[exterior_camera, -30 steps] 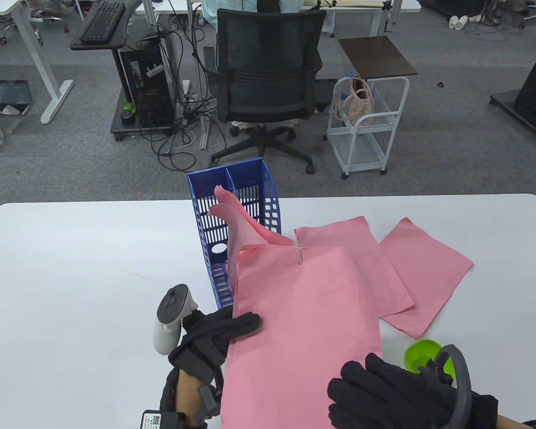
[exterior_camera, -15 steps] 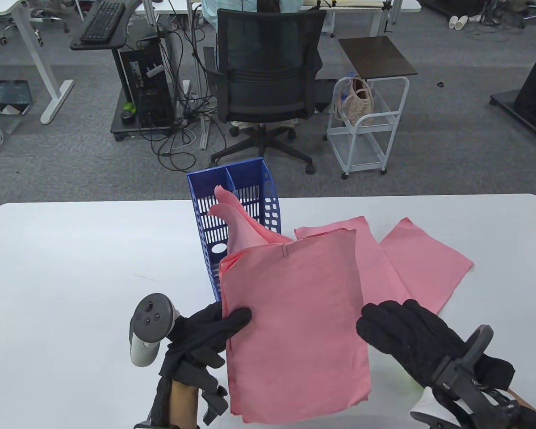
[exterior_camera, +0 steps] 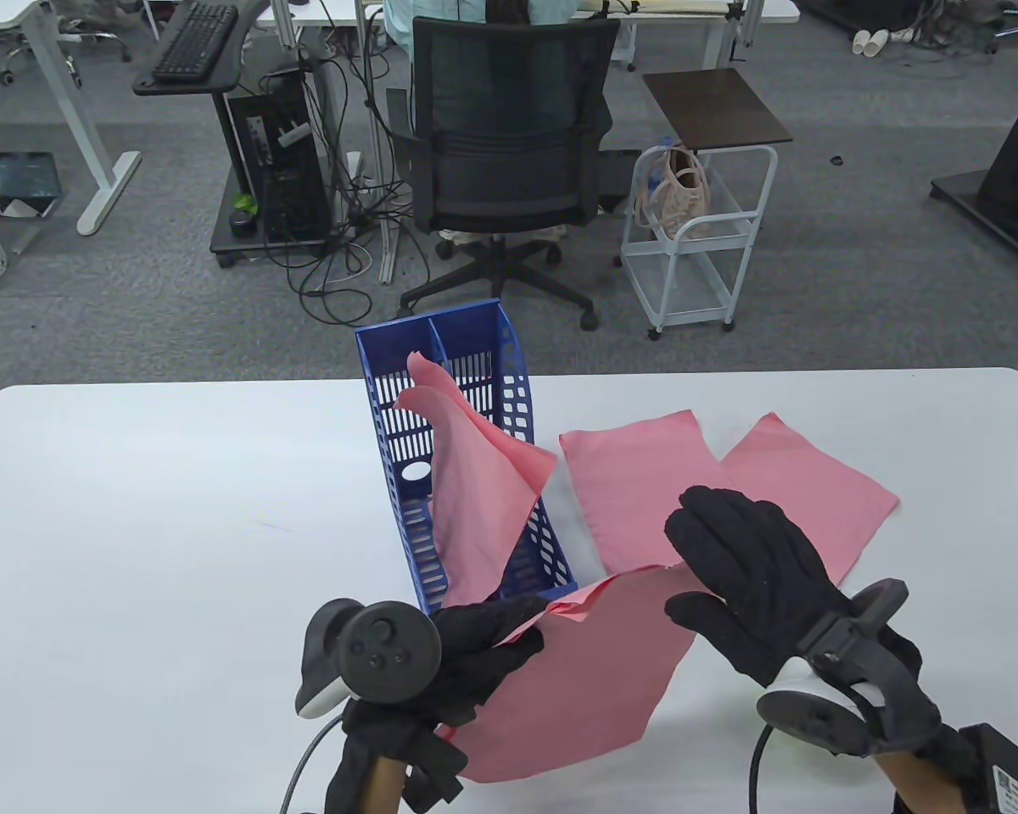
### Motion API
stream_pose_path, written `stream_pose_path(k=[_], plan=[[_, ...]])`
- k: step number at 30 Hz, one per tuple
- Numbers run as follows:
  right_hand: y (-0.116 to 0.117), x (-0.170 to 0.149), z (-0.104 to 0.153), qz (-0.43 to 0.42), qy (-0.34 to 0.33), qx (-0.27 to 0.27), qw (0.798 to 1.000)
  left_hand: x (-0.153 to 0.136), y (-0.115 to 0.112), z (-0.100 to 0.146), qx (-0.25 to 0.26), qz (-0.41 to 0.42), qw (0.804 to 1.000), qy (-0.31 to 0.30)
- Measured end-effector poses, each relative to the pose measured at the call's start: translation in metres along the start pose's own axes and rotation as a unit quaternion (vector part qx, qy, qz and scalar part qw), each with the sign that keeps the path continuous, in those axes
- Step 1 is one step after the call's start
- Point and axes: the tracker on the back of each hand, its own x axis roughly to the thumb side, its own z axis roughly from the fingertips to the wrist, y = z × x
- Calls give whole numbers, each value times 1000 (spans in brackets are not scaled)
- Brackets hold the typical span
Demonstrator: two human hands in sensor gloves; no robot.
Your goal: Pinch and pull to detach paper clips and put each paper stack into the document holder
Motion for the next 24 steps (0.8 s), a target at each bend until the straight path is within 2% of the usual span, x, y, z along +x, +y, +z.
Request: stream_pose_path(k=[3,9,17,24], plan=[[2,0,-4,-20,-2,7,1000,2,-4,-2,-13,-1,1000,-8],[4,-1,-8,-122,1,38,992,2,-8,-5,-38,-3,999,-15],[8,7,-6,-111,-28,43,993,2,-5,-2,-26,-4,1000,-8],[8,14,-8,-120,-43,2,992,2,-17,-11,-83,-11,996,0]])
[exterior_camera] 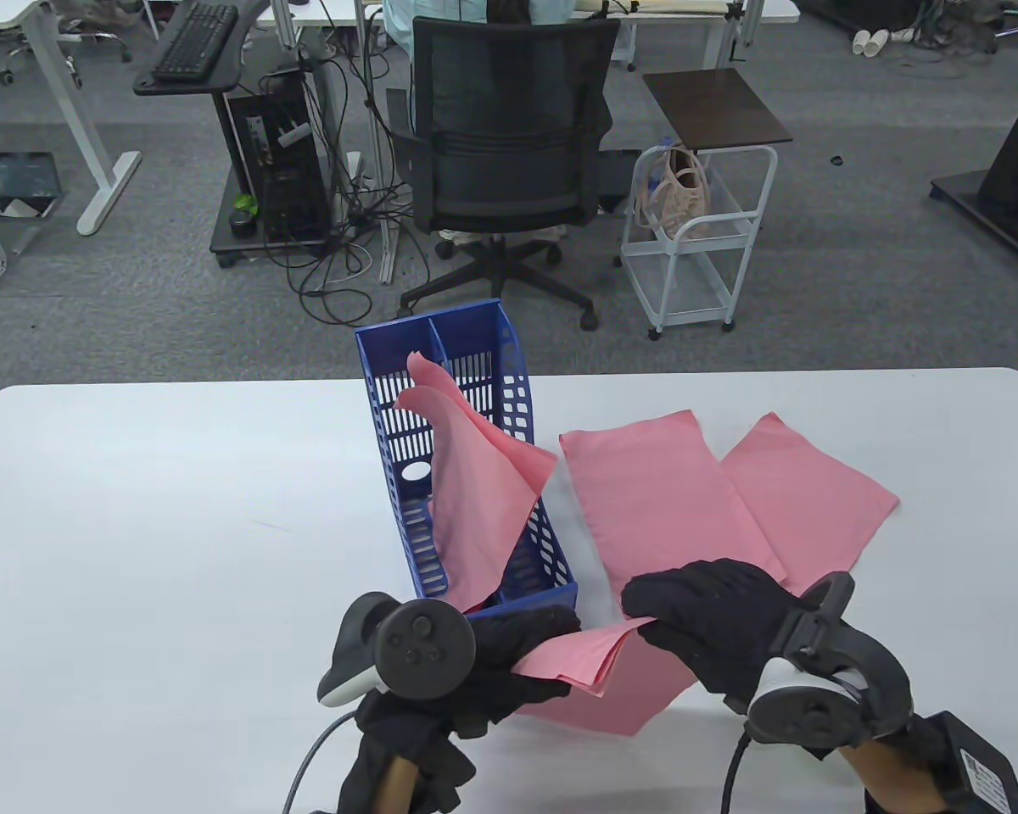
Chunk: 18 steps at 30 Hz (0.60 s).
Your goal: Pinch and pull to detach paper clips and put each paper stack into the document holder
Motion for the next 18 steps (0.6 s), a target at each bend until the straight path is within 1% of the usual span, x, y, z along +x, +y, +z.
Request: stream_pose_path(k=[3,6,11,15,18], plan=[[1,-1,2,-4,0,-6,1000,3,-2,-2,3,-20,1000,6],[3,-4,3,2,10,12,1000,5,-2,-2,9,-49,999,22],[5,-10,11,27,15,66,997,6,-3,-3,-2,-68,997,32],[7,-15,19,40,23,87,995,7,-7,-7,-16,-83,996,40],[6,-18,25,37,31,85,995,7,-8,-8,-18,-82,996,40]])
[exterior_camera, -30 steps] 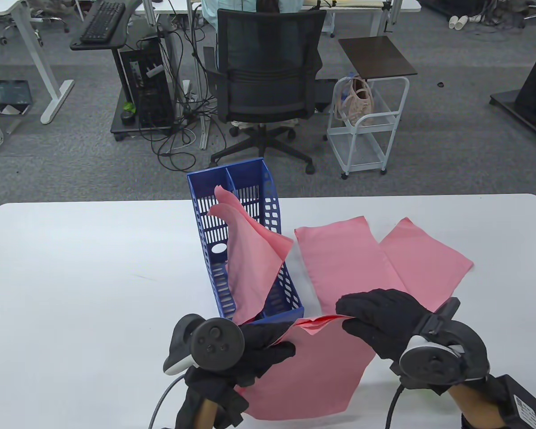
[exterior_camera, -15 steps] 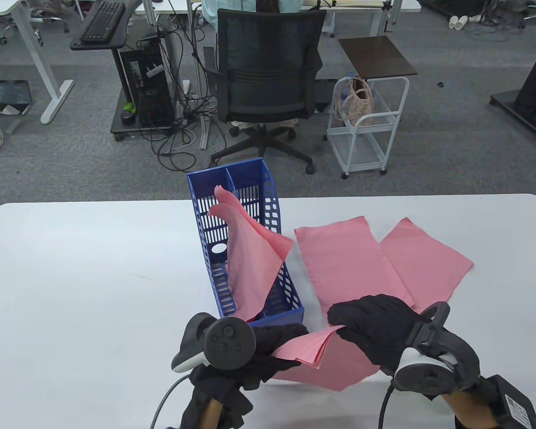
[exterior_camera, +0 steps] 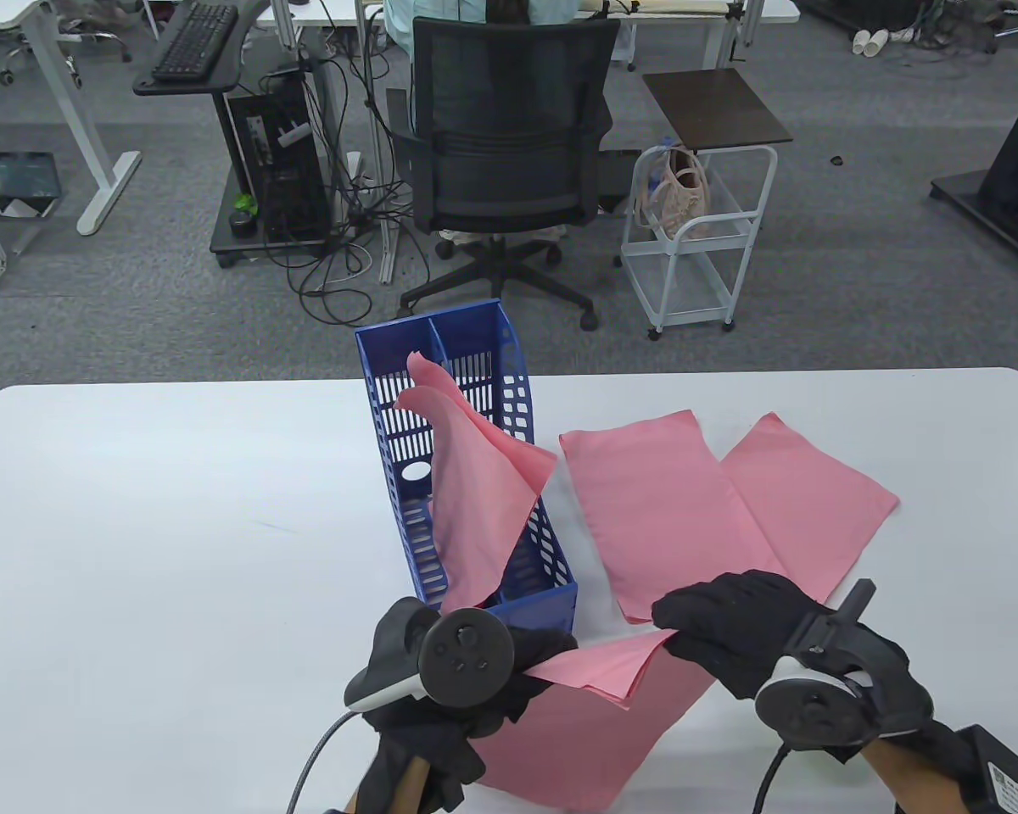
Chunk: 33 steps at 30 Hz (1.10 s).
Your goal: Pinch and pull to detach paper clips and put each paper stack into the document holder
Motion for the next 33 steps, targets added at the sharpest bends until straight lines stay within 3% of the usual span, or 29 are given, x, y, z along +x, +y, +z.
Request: stream_pose_path(k=[5,9,13,18,24,30,33], plan=[[-3,-3,7,-4,10,-19,1000,-2,3,2,3,7,1000,2],[-6,-22,21,-1,68,-36,997,-12,13,11,31,1,999,31],[-3,-44,43,15,129,-19,991,-21,27,25,73,15,996,48],[23,-74,79,5,215,47,975,-28,43,44,127,26,989,67],[65,-101,115,-23,308,149,940,-31,53,60,162,13,983,92],[81,-109,128,-31,348,232,908,-30,55,64,169,-1,980,104],[82,-111,130,-32,357,248,900,-30,55,64,168,-7,980,107]])
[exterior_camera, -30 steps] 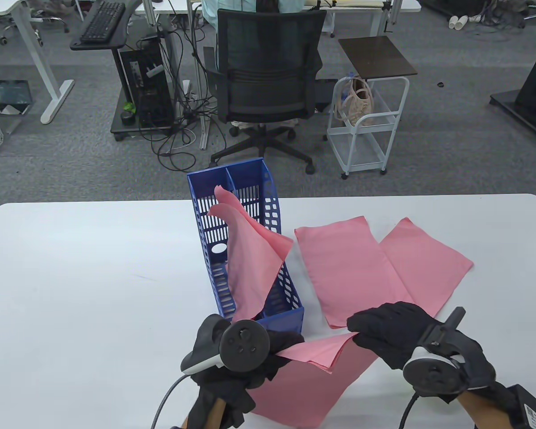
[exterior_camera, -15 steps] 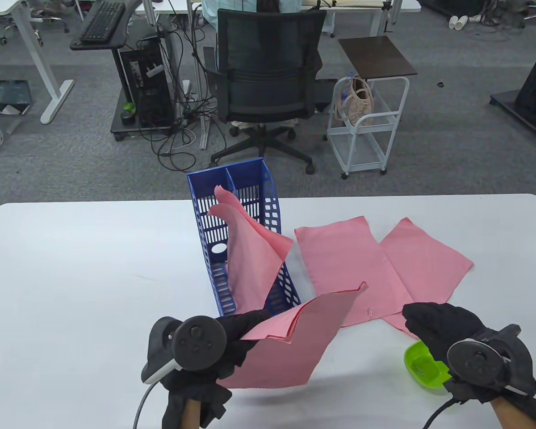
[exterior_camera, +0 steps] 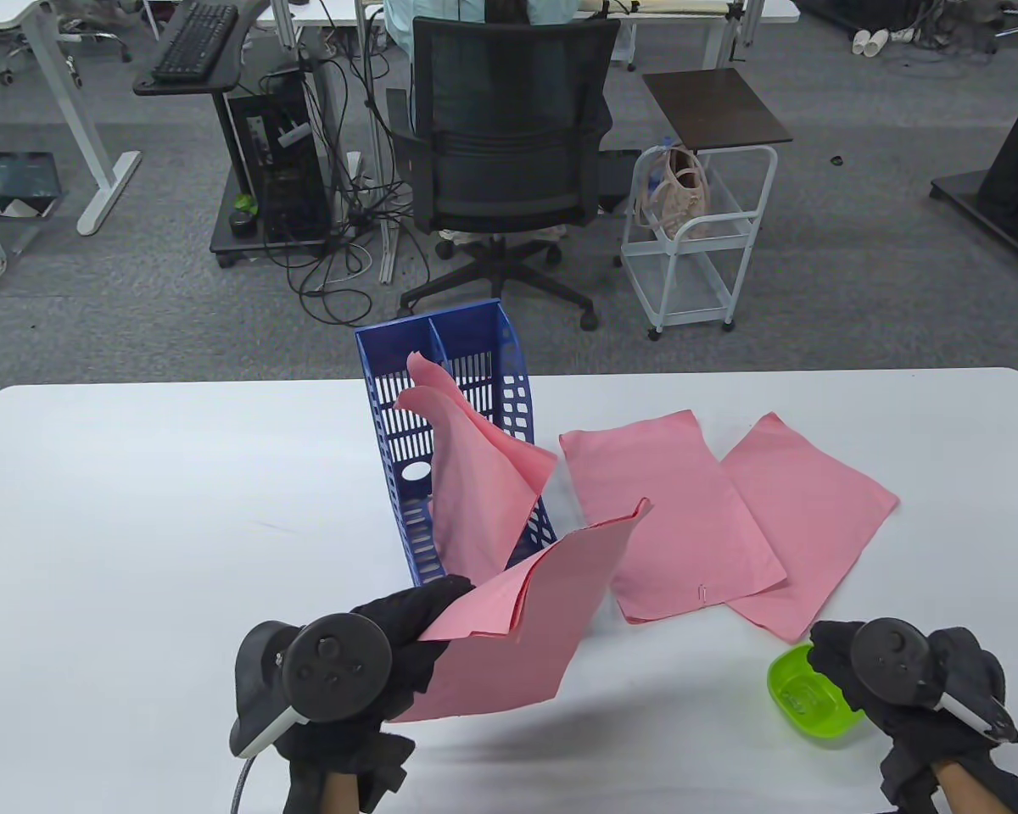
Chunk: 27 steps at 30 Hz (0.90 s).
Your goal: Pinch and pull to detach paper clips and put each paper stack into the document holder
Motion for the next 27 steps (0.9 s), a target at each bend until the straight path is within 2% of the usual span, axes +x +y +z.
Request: stream_pose_path(k=[9,15,20,24,27], plan=[[-26,-7,-13,-4,5,-66,998,10,2,2,-14,-34,999,13],[-31,1,-22,-18,-28,-93,995,21,33,13,4,-77,996,46],[-32,3,-26,-14,-40,-83,996,36,63,21,30,-139,985,100],[-35,1,-24,-23,-50,-101,993,50,76,17,50,-192,970,139],[-37,0,-22,-30,-52,-107,992,59,77,10,71,-223,957,170]])
